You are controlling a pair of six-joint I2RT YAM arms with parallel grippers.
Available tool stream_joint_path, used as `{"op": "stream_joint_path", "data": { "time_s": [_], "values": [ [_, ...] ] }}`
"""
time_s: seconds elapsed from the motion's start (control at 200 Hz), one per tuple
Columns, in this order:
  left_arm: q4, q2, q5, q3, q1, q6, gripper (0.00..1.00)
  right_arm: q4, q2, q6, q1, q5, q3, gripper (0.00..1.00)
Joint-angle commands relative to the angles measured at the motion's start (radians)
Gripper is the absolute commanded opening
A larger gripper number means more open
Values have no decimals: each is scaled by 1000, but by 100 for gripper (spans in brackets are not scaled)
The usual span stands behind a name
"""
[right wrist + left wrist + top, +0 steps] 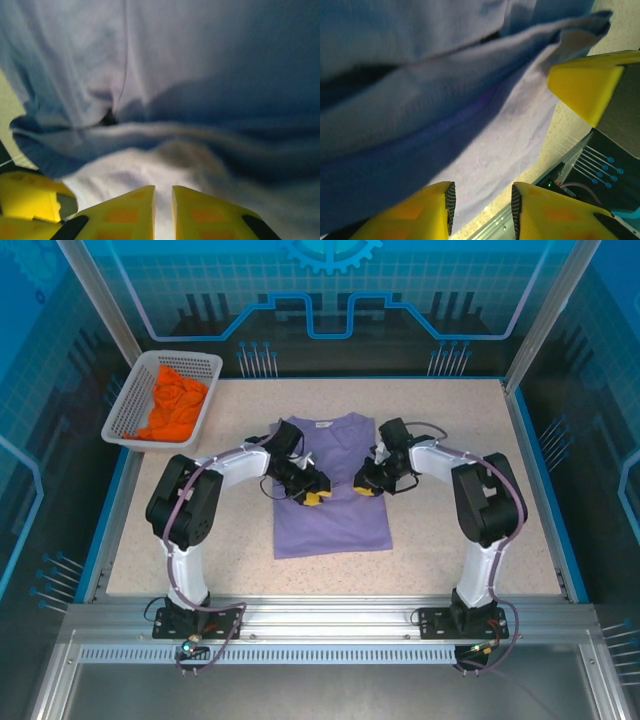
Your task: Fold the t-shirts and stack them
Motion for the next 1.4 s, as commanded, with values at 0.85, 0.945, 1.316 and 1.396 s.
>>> {"op": "stream_joint_path", "data": {
  "time_s": [0.85,0.945,1.316,1.396],
  "values": [
    [-10,52,-235,54,179,58,47,12,36,74,-209,-50,-84,28],
    [-11,37,-202,87,179,56,50,25,15,71,-214,-87,-77,32],
    [-110,-143,-95,85,179,94,69,44,-151,77,-283,-132,-126,40],
    [-153,-224,-84,-12,178,129,73,32,-204,53,-322,-140,-184,42]
  ]
}}
